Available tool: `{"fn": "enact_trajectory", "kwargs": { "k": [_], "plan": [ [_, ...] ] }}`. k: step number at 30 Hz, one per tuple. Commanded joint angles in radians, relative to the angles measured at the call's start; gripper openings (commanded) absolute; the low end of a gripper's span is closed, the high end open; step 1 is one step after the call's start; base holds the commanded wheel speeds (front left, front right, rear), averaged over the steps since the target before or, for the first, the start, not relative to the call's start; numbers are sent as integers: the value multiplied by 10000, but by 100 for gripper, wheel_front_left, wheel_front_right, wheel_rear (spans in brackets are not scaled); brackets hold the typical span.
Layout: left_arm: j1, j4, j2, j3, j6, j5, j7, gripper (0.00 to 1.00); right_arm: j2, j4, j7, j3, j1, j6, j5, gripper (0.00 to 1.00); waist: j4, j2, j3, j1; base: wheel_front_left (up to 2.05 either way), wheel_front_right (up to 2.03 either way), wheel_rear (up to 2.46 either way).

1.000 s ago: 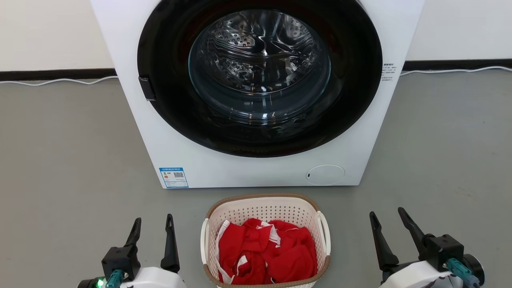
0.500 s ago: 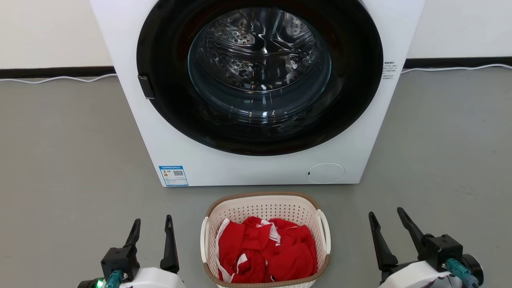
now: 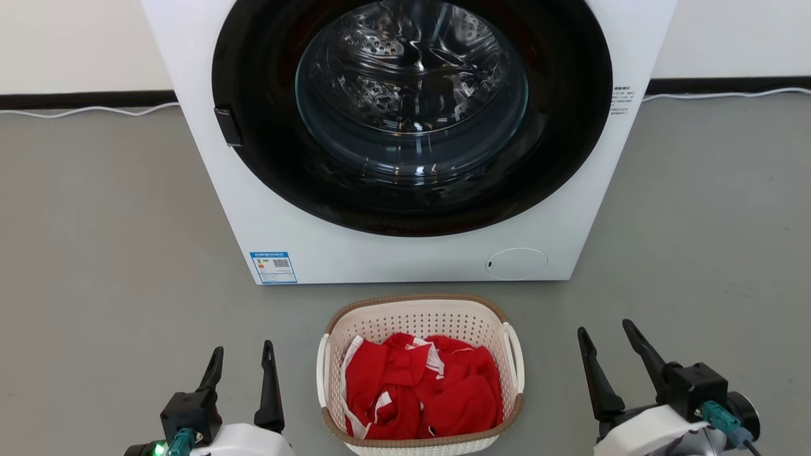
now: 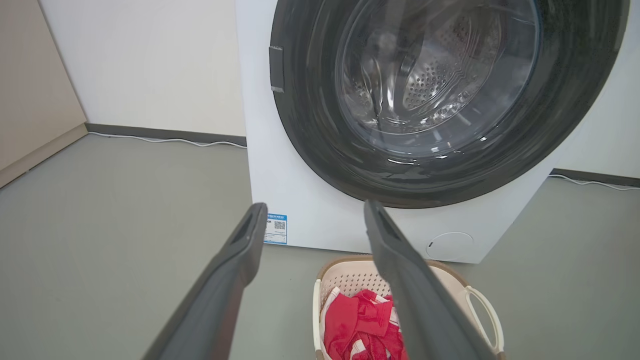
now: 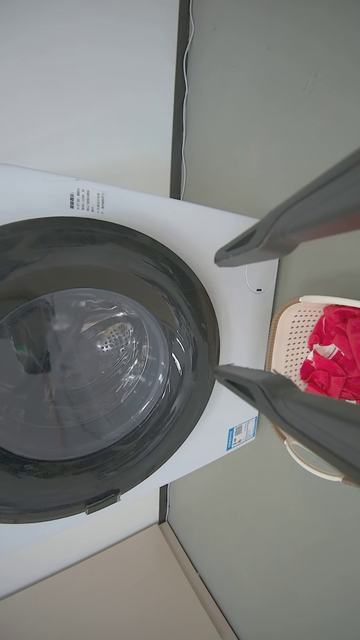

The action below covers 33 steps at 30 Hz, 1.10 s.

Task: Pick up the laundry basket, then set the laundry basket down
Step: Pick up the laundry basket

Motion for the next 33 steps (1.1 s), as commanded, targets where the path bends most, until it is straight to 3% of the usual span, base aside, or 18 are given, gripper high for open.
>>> {"fn": "enact_trajectory", "kwargs": {
  "k": [1,20,33],
  "plan": [
    [-343,-237,83,274,112,-80,-107,100,-43,-234,-138,257,-406,71,-34,100,-15,0,55,0,0,0,0],
    [-1308,-30,83,-144,296,-189,-107,100,-77,275,-138,405,-1542,71,204,100,-159,0,1661,0,0,0,0],
    [-3792,2698,83,-812,451,-954,-107,100,-289,2212,-138,694,-3718,71,511,100,-210,0,3474,0,0,0,0]
  ]
}}
